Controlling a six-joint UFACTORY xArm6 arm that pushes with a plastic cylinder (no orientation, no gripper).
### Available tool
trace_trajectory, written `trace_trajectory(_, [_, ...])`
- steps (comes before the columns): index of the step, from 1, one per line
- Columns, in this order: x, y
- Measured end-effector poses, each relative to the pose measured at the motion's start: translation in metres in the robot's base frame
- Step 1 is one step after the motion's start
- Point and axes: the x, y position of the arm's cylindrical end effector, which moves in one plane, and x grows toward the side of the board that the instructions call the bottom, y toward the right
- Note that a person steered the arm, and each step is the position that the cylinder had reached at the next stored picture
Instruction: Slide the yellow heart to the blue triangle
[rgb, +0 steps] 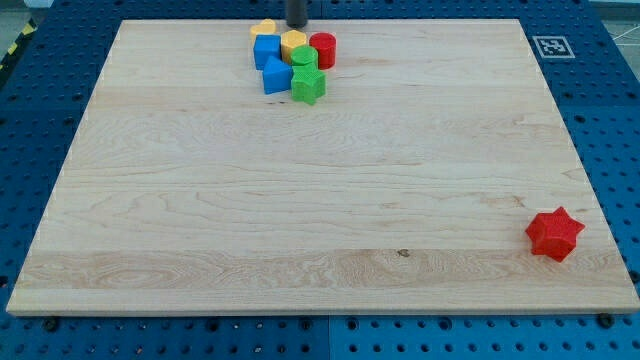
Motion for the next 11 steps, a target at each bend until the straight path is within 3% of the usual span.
trace_trajectory(4, [0.002,-0.024])
trace_trajectory(11, [0.101,-0.014])
